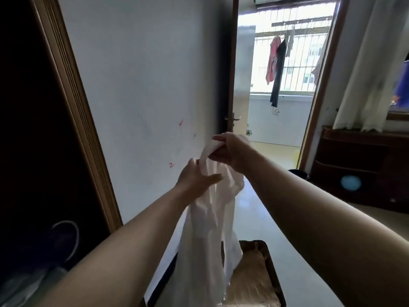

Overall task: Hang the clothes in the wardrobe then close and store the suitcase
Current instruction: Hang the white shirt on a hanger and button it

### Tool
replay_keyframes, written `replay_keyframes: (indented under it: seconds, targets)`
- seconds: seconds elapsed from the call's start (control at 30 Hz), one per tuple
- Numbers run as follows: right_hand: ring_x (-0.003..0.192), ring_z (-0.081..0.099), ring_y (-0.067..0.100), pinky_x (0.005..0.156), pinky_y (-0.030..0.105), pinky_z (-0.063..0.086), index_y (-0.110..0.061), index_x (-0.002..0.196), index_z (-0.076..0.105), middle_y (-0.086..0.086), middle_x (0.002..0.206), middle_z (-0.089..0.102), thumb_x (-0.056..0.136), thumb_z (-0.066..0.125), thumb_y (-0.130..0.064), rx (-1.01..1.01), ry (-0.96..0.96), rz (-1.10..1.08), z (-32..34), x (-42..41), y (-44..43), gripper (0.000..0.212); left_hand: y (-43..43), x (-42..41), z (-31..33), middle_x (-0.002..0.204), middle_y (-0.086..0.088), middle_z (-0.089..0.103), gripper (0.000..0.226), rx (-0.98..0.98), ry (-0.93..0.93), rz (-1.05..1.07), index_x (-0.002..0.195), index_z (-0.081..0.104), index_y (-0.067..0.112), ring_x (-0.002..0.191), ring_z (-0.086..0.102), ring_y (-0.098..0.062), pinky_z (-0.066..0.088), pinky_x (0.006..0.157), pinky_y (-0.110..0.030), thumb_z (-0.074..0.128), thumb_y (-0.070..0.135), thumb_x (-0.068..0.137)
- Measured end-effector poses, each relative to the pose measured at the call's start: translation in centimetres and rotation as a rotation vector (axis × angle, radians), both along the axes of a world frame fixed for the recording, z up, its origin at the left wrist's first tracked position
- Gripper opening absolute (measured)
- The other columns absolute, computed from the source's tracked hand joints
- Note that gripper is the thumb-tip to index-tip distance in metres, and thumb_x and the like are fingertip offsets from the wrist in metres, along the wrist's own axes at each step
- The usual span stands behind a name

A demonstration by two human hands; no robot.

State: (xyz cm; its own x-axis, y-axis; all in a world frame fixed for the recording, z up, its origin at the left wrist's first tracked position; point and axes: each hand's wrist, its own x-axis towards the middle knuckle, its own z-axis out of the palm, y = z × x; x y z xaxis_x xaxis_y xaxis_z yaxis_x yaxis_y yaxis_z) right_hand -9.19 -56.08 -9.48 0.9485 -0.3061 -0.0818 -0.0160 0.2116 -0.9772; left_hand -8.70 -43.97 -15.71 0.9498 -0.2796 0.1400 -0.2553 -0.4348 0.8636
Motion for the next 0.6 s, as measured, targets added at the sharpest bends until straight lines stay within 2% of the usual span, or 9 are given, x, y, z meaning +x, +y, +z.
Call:
replay_keyframes:
  seconds: [0.1,0.17,0.2,0.27,0.33,0.37,0.4,0.5,0.6]
  targets:
    - [0.074,0.068,0.028,0.074,0.037,0.061,-0.003,0.108,0.066,0.019,0.09,0.067,0.094,0.039,0.002,-0.15,-0.053,0.028,1.3,-0.4,0.9,0.031,1.1,0.3,0.8,0.09,-0.008,0.06,0.016,0.231,-0.172,0.221,0.096,0.056,0.004,0.079,0.058,-0.028,0.043,0.065,-0.03,0.049,0.016,0.087]
    - [0.07,0.067,0.023,0.076,0.036,0.061,-0.003,0.111,0.066,0.016,0.093,0.066,0.091,0.045,0.006,-0.356,-0.108,0.011,2.2,-0.3,0.3,0.031,2.4,0.7,1.7,0.081,-0.008,0.055,0.012,0.295,-0.226,0.29,0.08,0.05,0.007,0.071,0.052,-0.027,0.036,0.058,-0.028,0.043,0.012,0.088]
    - [0.072,0.068,0.022,0.074,0.035,0.061,-0.004,0.111,0.067,0.013,0.092,0.066,0.087,0.053,0.007,-0.536,-0.132,0.009,2.6,-0.3,-0.2,0.029,3.2,0.7,2.4,0.079,-0.008,0.054,0.015,0.316,-0.259,0.324,0.077,0.048,0.008,0.068,0.05,-0.025,0.034,0.055,-0.028,0.044,0.014,0.089]
    - [0.071,0.068,0.022,0.064,0.031,0.06,-0.007,0.097,0.072,0.007,0.082,0.067,0.075,0.066,0.002,-0.948,-0.15,-0.026,2.9,-0.2,-1.3,0.024,4.4,0.9,3.9,0.078,-0.006,0.053,0.017,0.336,-0.336,0.374,0.078,0.049,0.008,0.069,0.049,-0.025,0.033,0.057,-0.029,0.047,0.018,0.093]
    - [0.062,0.066,0.021,0.054,0.029,0.055,-0.009,0.08,0.072,0.004,0.069,0.067,0.072,0.067,-0.006,-1.21,-0.142,-0.105,3.0,-0.1,-2.1,0.01,5.4,1.1,5.5,0.077,-0.006,0.056,0.02,0.344,-0.396,0.384,0.083,0.057,0.007,0.074,0.054,-0.028,0.035,0.062,-0.029,0.05,0.021,0.095]
    - [0.058,0.067,0.02,0.056,0.03,0.057,-0.01,0.076,0.071,0.003,0.064,0.069,0.075,0.067,-0.012,-1.269,-0.134,-0.123,3.0,0.1,-2.3,0.005,5.8,1.2,6.3,0.077,-0.008,0.059,0.022,0.357,-0.42,0.377,0.082,0.06,0.007,0.077,0.057,-0.03,0.036,0.063,-0.029,0.051,0.023,0.095]
    - [0.056,0.068,0.018,0.059,0.032,0.058,-0.012,0.073,0.07,0.002,0.062,0.069,0.079,0.067,-0.018,-1.307,-0.114,-0.139,3.2,0.2,-2.3,0.009,6.4,1.3,7.1,0.079,-0.01,0.062,0.025,0.377,-0.437,0.371,0.081,0.062,0.008,0.08,0.06,-0.031,0.038,0.065,-0.029,0.051,0.025,0.095]
    - [0.071,0.067,0.021,0.067,0.035,0.057,-0.017,0.075,0.071,0.002,0.076,0.07,0.079,0.061,-0.03,-1.528,-0.087,-0.259,4.2,0.9,-2.0,0.016,8.4,2.1,9.0,0.094,-0.015,0.066,0.032,0.432,-0.446,0.392,0.087,0.067,0.008,0.088,0.062,-0.033,0.041,0.07,-0.029,0.048,0.032,0.097]
    - [0.079,0.066,0.024,0.07,0.03,0.053,-0.017,0.084,0.074,0.004,0.083,0.071,0.08,0.062,-0.031,-1.559,-0.108,-0.332,5.0,1.4,-0.5,0.019,10.8,2.8,10.8,0.102,-0.016,0.066,0.034,0.452,-0.433,0.47,0.094,0.068,0.007,0.094,0.062,-0.034,0.04,0.072,-0.03,0.046,0.033,0.099]
